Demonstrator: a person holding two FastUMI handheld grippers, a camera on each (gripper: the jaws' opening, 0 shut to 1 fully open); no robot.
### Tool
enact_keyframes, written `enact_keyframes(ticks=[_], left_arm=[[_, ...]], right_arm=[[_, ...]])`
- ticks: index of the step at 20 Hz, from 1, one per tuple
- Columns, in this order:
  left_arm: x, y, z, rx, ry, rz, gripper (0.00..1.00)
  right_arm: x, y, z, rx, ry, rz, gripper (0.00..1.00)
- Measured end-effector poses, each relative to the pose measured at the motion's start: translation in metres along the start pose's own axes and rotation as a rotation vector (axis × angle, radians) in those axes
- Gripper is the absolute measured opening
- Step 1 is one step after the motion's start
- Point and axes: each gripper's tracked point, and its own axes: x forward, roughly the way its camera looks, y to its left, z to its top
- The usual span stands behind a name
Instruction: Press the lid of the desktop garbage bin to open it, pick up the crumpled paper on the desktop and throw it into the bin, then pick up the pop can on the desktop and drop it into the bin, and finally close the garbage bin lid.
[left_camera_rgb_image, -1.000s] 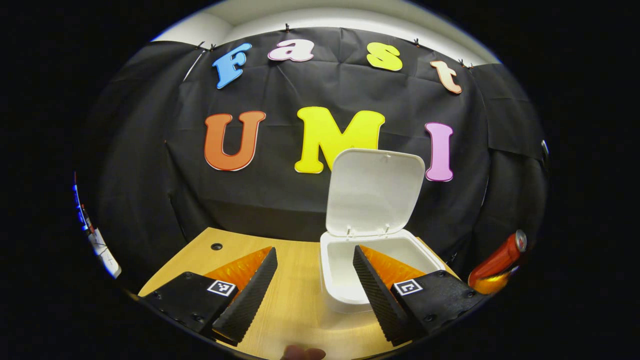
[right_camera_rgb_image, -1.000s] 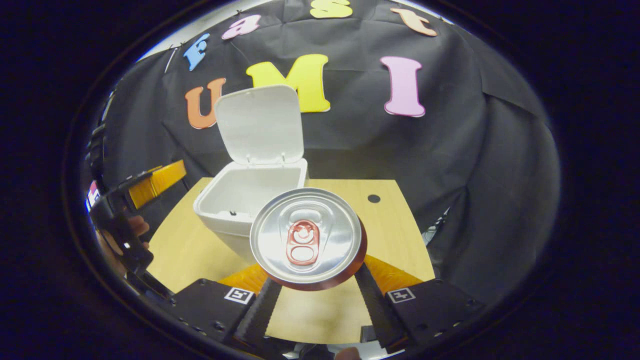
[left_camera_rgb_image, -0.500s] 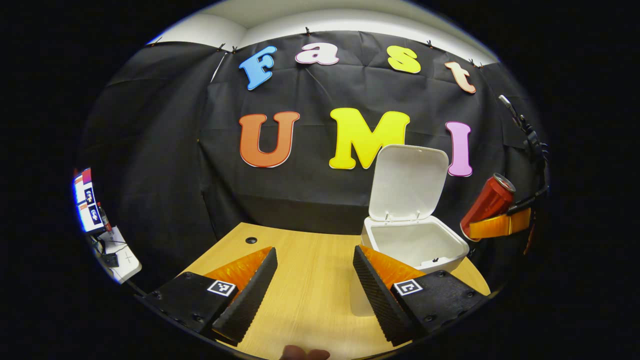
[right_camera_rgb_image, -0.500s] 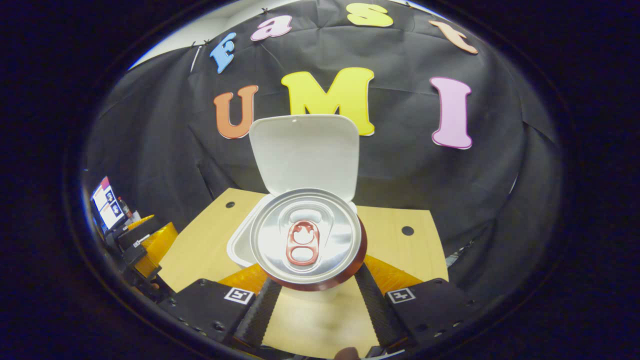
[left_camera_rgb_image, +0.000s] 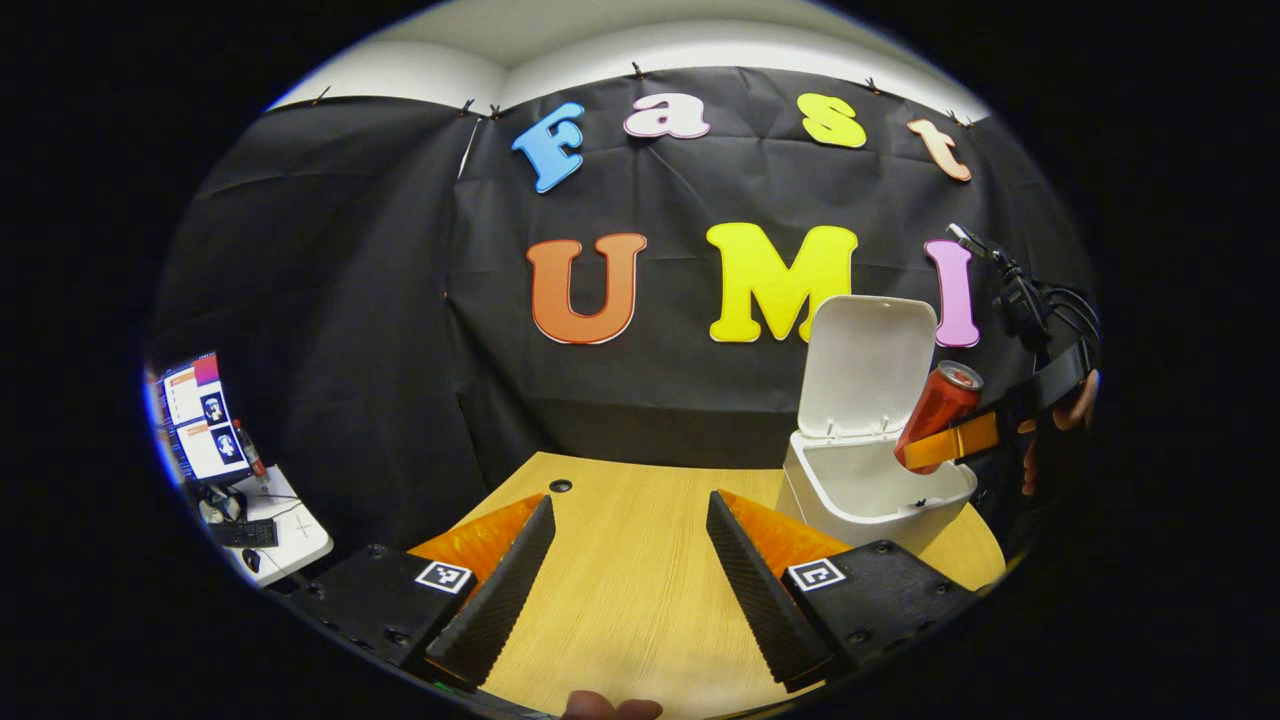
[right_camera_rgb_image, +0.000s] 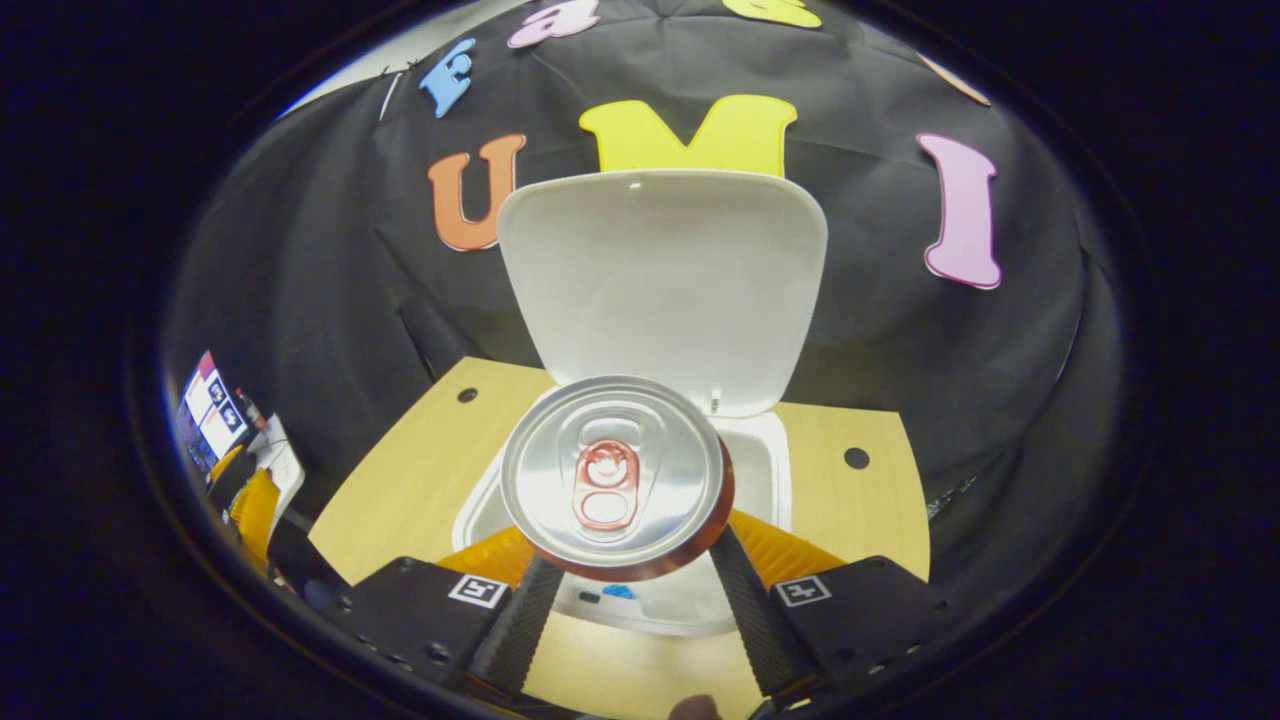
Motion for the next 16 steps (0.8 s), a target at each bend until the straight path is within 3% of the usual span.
enact_keyframes(ticks=[8, 12, 16], left_arm=[[-0.004, 0.017, -0.003, -0.008, 0.019, 0.029, 0.99], [-0.004, 0.02, -0.007, -0.006, 0.031, 0.029, 0.99], [0.001, 0.009, -0.01, -0.016, 0.04, -0.002, 0.98]], right_arm=[[0.015, -0.002, 0.004, 0.009, 0.003, -0.024, 0.83], [0.008, -0.009, 0.013, 0.028, -0.04, -0.036, 0.91], [-0.01, -0.025, 0.026, 0.045, -0.116, -0.076, 0.9]])
